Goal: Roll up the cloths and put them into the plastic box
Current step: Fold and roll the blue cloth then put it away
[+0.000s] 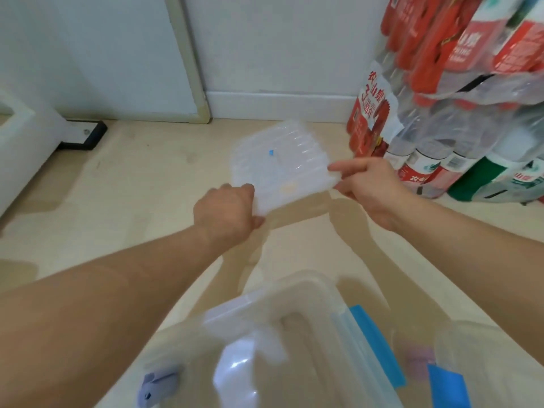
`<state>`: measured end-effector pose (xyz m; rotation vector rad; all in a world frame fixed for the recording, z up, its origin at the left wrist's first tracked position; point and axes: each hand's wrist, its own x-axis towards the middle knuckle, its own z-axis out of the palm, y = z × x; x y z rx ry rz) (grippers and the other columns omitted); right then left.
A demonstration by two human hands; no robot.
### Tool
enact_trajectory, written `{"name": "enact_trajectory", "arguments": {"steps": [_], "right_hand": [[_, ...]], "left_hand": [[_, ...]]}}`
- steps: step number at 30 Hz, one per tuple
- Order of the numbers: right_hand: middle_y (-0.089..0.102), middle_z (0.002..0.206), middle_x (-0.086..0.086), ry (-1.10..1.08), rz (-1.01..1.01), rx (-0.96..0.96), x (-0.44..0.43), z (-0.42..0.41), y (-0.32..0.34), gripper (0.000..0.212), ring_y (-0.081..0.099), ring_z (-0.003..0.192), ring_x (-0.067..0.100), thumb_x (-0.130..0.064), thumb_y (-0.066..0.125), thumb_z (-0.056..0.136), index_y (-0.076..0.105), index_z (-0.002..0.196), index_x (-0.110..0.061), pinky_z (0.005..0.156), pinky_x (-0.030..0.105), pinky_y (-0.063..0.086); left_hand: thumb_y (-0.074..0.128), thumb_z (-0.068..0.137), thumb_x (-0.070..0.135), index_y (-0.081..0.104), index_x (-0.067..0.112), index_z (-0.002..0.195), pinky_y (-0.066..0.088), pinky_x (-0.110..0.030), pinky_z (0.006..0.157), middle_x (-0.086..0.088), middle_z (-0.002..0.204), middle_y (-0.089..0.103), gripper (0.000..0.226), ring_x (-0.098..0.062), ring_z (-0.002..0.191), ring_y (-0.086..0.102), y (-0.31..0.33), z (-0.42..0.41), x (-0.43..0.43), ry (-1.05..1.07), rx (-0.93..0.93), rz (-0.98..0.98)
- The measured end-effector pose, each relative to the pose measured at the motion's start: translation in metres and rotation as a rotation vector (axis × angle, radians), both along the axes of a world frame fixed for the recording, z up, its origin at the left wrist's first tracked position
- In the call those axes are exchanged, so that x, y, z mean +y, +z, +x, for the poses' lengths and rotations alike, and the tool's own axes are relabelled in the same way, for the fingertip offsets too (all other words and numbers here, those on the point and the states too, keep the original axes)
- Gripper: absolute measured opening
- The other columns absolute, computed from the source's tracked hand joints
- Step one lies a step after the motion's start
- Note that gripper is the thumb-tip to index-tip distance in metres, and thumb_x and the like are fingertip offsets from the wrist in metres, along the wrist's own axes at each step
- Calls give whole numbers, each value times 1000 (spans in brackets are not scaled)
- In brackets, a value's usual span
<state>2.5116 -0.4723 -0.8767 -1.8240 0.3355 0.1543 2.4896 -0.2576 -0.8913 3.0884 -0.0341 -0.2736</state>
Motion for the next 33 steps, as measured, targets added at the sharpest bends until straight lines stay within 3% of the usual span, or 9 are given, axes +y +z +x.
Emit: {"name": "enact_trajectory", "arguments": {"steps": [3, 5, 8, 11, 14, 17, 22, 27, 33], "right_hand": [[56, 120, -1, 186, 59, -109, 11, 0, 59, 60, 56, 110, 17, 10, 52, 86, 53, 132, -29, 96, 38, 51], [37, 148, -14, 451, -101, -116, 22, -10, 93, 78, 44, 130, 9, 1, 53, 87, 29, 142, -49, 102, 36, 46], [22, 156, -17, 639, -347, -97, 37, -35, 130, 87, 43, 130, 7, -16, 61, 86, 10, 143, -58, 96, 20, 38], [21, 156, -11, 510, -428, -102, 35, -59, 153, 89, 40, 133, 12, -36, 64, 86, 2, 149, -44, 89, 15, 29], [37, 143, -15, 283, -238, -35, 19, -81, 170, 102, 57, 104, 14, -62, 71, 65, 7, 144, -54, 84, 31, 46], [54, 131, -16, 134, -92, -1, 6, -105, 181, 77, 63, 103, 18, -53, 72, 74, 29, 138, -51, 80, 41, 54], [70, 107, 5, 113, -45, -11, 5, -153, 181, 33, 68, 88, 25, -21, 62, 90, 59, 123, -20, 67, 33, 52], [68, 111, 2, 176, -237, 37, 0, -184, 159, 32, 66, 99, 26, -22, 59, 92, 60, 124, -25, 89, 44, 53], [68, 103, 5, 337, -418, 128, -1, -209, 131, 30, 64, 95, 26, -15, 49, 95, 59, 122, -26, 82, 36, 50]], "left_hand": [[45, 95, 34, 50, 11, 101, 40, -39, 65, -17, 98, 61, 25, -38, 85, 57, 48, 3, 20, -38, -270, -52], [41, 96, 30, 47, 10, 91, 43, -39, 64, -16, 89, 65, 22, -36, 77, 58, 81, 0, 39, 26, -359, -216], [45, 97, 29, 49, 19, 82, 56, -40, 68, -12, 87, 69, 19, -21, 70, 70, 130, -24, 60, 189, -304, -721], [45, 99, 22, 58, 10, 93, 59, -26, 63, -12, 84, 72, 19, -14, 65, 71, 177, -76, 68, 360, -88, -1296], [45, 98, 19, 60, 5, 96, 54, -19, 56, -9, 75, 72, 21, -14, 62, 70, 204, -139, 76, 365, 50, -1492], [48, 93, 17, 59, 5, 88, 51, -18, 49, -12, 65, 68, 17, -16, 53, 66, 211, -195, 77, 382, 93, -1627], [56, 91, 14, 57, 5, 99, 47, -24, 49, -24, 61, 63, 12, -28, 52, 61, 195, -258, 76, 490, 112, -1598], [45, 94, 14, 49, 46, 116, 49, -26, 61, -6, 84, 73, 39, -14, 67, 67, 170, -297, 69, 485, 121, -1288], [51, 90, 29, 67, 38, 96, 57, -38, 74, 1, 77, 62, 19, -10, 59, 64, 127, -314, 71, 576, 7, -1061]]}}
